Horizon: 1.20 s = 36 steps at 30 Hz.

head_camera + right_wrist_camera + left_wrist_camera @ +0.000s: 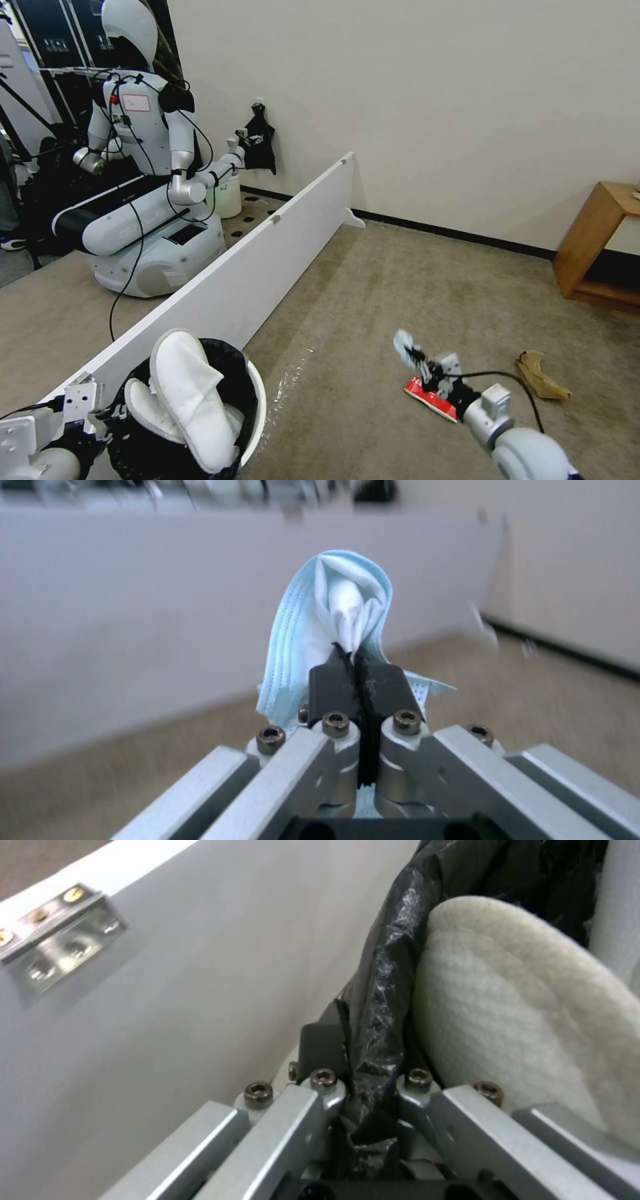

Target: Pick up the trash bin, then pick up the garbage from the floor and place it into the trash bin.

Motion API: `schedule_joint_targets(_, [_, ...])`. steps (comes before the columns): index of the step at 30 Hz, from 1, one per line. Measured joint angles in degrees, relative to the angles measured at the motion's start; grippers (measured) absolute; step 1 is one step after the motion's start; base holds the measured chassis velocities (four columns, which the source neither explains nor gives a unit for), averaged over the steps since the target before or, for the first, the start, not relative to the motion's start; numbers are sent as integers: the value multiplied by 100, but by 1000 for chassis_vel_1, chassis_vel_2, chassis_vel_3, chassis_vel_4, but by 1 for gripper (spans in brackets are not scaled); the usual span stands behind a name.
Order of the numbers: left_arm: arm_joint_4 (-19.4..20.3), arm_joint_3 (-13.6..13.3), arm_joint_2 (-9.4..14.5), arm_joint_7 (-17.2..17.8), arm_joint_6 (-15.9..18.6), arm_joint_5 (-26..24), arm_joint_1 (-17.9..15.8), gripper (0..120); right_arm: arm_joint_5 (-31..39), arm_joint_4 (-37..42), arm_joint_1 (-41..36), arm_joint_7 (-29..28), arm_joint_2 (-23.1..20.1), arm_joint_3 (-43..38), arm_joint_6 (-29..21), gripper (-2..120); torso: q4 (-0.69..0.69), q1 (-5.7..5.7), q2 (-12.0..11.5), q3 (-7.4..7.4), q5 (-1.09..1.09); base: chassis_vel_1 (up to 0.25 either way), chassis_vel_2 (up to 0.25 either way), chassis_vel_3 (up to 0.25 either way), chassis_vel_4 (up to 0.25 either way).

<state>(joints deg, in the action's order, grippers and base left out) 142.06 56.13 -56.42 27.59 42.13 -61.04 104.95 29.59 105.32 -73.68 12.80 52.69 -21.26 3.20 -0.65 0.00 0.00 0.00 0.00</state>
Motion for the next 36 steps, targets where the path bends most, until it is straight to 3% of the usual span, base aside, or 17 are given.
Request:
schedule_joint_targets(6, [114, -92, 203, 42, 0, -137, -35, 2, 644, 426, 371, 336, -344, 141, 310, 0, 1, 0, 0, 0, 0, 0, 0, 0, 0])
schedule_joint_targets(10, [122, -246, 460, 63, 0, -281, -195, 2, 1408, 406, 1253, 551, -491, 793, 399, 0, -2, 0, 0, 0, -1, 0, 0, 0, 0])
schedule_joint_targets(12, [124, -356, 589, 62, 0, -310, -268, 2, 1819, 248, 2031, 613, -425, 1509, 479, 0, 0, 0, 0, 1, 1, 0, 0, 0, 0])
schedule_joint_targets(13, [124, -356, 589, 62, 0, -310, -268, 2, 1819, 248, 2031, 613, -425, 1509, 479, 0, 0, 0, 0, 1, 1, 0, 0, 0, 0])
schedule_joint_targets(16, [85, -501, 711, 33, 0, -312, -319, 2, 2454, 164, 3407, 736, -171, 2615, 553, 0, 6, 0, 0, 0, -4, 0, 0, 0, 0])
schedule_joint_targets(21, [78, -529, 733, 24, 0, -303, -317, 2, 2782, 230, 4151, 774, 52, 3395, 547, 0, 1, 1, 0, 0, -2, 0, 0, 0, 0])
schedule_joint_targets(36, [119, -444, 658, 24, 1, -253, -186, 2, 3016, 379, 4737, 639, 228, 4748, 431, 0, 2, 0, 0, 0, -1, 0, 0, 0, 0])
